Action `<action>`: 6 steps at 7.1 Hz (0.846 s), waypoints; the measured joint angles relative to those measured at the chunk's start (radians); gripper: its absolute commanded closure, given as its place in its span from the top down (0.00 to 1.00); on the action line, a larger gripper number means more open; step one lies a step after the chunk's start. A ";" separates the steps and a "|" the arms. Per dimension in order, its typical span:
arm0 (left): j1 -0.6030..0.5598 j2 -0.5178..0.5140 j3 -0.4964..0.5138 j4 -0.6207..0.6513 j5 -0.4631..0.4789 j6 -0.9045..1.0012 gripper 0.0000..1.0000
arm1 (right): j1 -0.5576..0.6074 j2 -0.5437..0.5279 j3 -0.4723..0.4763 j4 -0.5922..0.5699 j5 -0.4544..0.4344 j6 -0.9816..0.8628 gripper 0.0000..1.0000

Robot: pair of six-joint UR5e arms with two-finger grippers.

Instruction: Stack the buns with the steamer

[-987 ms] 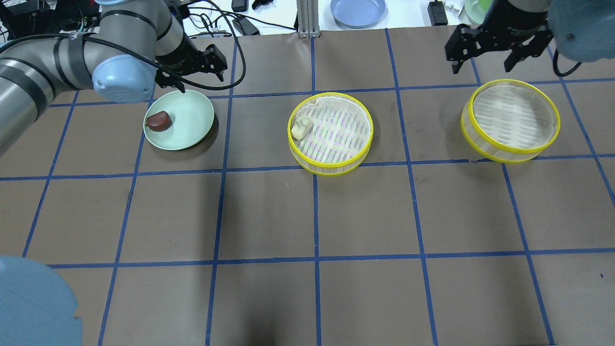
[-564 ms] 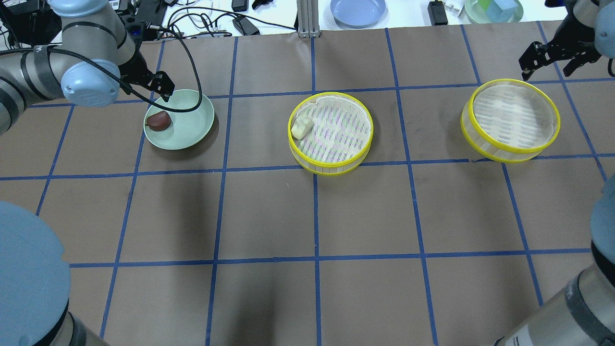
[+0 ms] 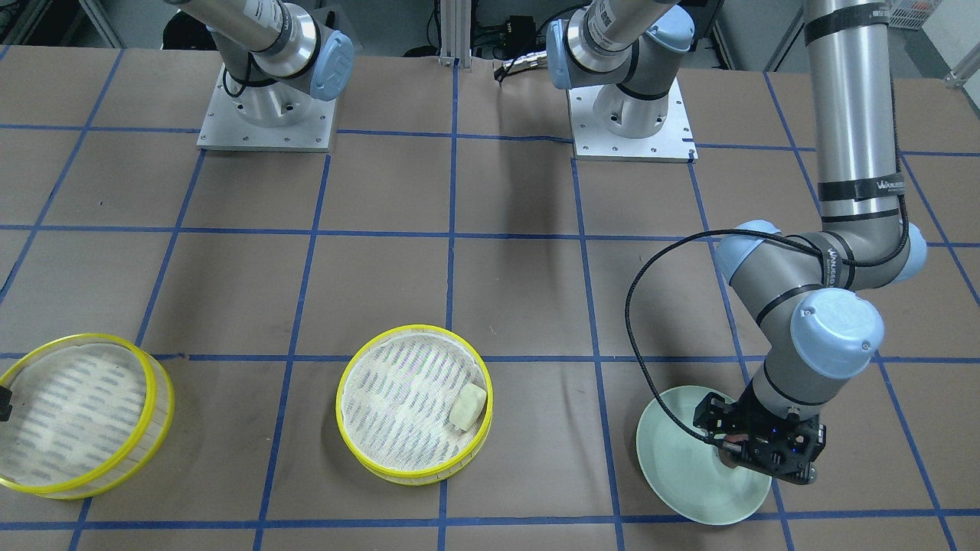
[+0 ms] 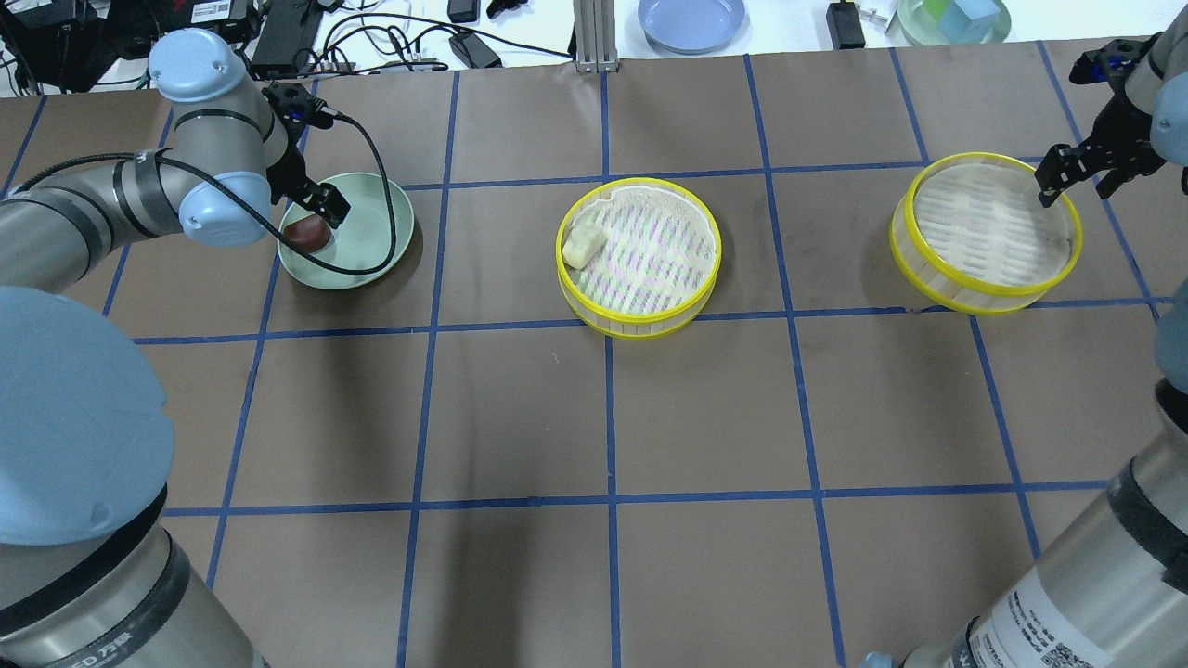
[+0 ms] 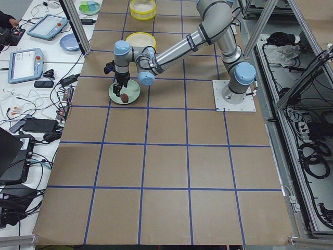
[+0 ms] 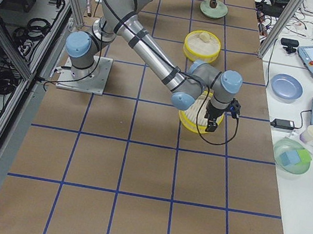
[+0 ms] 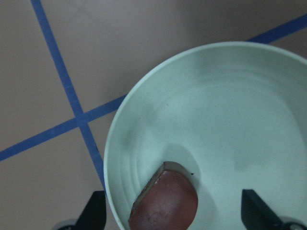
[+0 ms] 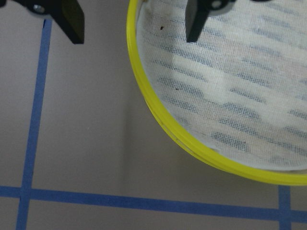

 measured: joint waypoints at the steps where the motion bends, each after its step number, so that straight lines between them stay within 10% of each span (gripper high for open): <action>1: 0.001 -0.010 -0.010 0.007 -0.002 0.018 0.88 | -0.003 0.011 0.004 0.000 -0.002 -0.011 0.59; 3: 0.006 -0.015 -0.021 0.009 -0.001 0.064 0.03 | -0.005 0.018 0.021 0.000 -0.006 -0.021 0.24; 4: 0.012 -0.016 -0.023 0.009 0.000 0.086 0.00 | -0.006 0.017 0.030 -0.001 -0.006 -0.024 0.03; 6: 0.029 -0.012 -0.015 0.009 0.003 0.085 0.00 | -0.006 0.015 0.035 -0.013 -0.002 -0.025 0.00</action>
